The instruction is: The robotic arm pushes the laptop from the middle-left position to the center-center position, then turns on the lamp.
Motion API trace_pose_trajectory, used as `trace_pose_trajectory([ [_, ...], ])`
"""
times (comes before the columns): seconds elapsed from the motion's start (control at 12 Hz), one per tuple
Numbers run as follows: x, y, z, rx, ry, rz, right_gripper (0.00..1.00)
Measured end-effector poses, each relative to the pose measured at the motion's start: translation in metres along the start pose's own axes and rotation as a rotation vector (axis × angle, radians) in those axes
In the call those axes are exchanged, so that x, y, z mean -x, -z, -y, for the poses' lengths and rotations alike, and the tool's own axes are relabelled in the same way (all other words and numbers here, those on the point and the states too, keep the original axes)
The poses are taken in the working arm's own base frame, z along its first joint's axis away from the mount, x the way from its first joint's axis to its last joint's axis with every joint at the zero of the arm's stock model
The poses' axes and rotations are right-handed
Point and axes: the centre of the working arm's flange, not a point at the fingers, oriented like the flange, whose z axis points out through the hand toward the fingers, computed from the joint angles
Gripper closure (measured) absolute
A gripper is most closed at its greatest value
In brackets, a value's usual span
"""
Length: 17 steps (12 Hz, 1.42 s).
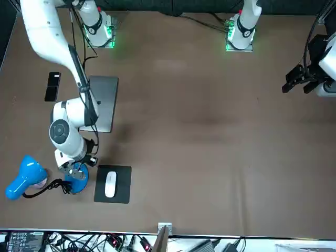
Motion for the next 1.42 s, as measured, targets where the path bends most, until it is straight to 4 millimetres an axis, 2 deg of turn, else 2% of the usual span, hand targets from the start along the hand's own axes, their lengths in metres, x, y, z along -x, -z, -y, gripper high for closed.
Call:
trace_pose_trajectory([
  [0.08, 0.006, 0.014, 0.012, -0.006, 0.014, 0.022, 0.83],
  [0.25, 0.018, 0.047, 0.028, -0.011, 0.035, 0.059, 0.79],
  [0.42, 0.023, 0.081, 0.031, -0.003, 0.047, 0.076, 0.63],
  [0.5, 0.025, 0.099, 0.027, 0.004, 0.06, 0.085, 0.63],
  [0.58, 0.029, 0.137, 0.017, 0.019, 0.115, 0.101, 0.55],
  [0.67, 0.031, 0.156, 0.011, 0.02, 0.145, 0.106, 0.54],
  [0.75, 0.033, 0.176, 0.003, 0.009, 0.168, 0.114, 0.47],
  [0.92, 0.037, 0.215, -0.022, -0.023, 0.202, 0.144, 0.43],
  [1.25, 0.04, 0.273, -0.086, -0.043, 0.195, 0.164, 0.02],
  [1.42, 0.047, 0.294, -0.102, -0.038, 0.179, 0.169, 0.0],
])
